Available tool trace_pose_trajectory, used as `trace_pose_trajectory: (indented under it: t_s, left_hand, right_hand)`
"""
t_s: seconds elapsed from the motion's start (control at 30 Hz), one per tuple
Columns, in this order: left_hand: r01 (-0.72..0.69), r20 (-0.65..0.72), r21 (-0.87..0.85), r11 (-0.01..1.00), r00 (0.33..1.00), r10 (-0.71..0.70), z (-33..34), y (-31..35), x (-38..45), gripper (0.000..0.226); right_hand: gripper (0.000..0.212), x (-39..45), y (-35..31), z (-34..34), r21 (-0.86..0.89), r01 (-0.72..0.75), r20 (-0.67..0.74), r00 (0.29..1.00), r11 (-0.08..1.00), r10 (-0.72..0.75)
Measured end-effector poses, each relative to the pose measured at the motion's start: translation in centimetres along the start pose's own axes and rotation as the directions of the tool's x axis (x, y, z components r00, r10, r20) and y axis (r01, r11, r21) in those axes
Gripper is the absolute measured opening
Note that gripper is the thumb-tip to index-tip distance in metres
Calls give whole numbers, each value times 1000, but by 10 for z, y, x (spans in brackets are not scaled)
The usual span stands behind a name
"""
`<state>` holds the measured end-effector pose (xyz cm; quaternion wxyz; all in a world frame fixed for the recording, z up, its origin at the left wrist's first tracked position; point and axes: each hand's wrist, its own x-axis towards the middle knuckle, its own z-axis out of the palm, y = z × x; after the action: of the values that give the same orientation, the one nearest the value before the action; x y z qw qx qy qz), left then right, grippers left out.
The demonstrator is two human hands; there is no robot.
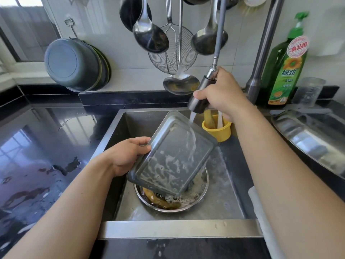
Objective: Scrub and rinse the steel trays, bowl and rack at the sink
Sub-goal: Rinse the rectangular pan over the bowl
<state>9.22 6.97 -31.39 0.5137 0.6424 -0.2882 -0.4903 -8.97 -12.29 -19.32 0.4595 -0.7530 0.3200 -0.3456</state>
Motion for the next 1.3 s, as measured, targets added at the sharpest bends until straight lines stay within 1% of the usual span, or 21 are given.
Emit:
trace_pose_trajectory:
  t_s: [0.17,0.27,0.4,0.5,0.67,0.83,0.93,1.03,1.1,1.23,1.3]
  left_hand:
    - [2,-3,27,1000,1000,-2,2,2,0,26]
    - [-27,-47,14,1000,999,28,3,3,2,26]
    - [-110,-118,-44,993,988,104,4,5,4,25]
    - [-154,-180,-98,983,974,135,5,6,4,27]
    - [-156,-164,-161,975,978,130,12,8,4,29]
    - [-136,-147,-240,961,984,102,16,11,3,30]
    - [-109,-220,-260,959,974,51,12,11,1,30]
    - [-86,-308,-181,980,951,26,7,8,2,28]
    - [-43,-334,-91,995,943,11,9,9,1,24]
    - [29,-276,66,997,961,-9,19,11,-4,18]
    - [30,-270,88,996,963,-5,23,12,-5,16]
  right_hand:
    - [38,-1,-6,17,160,-1,50,999,987,-7]
    - [36,-2,-7,24,242,-6,66,998,970,-10]
    - [37,-4,-8,31,269,10,51,998,963,-25]
    - [37,-6,-10,34,293,12,53,998,956,-28]
    - [41,-13,-17,41,386,-19,90,996,922,-17]
    - [40,-15,-21,43,371,-22,91,996,929,-13]
    - [40,-13,-21,36,313,-42,103,995,949,10]
    - [40,-14,-23,31,301,-58,130,991,952,19]
    - [41,-14,-23,35,300,-48,109,994,953,15]
    - [45,-14,-21,44,284,0,44,999,959,-13]
    - [43,-12,-17,42,223,24,7,1000,974,-26]
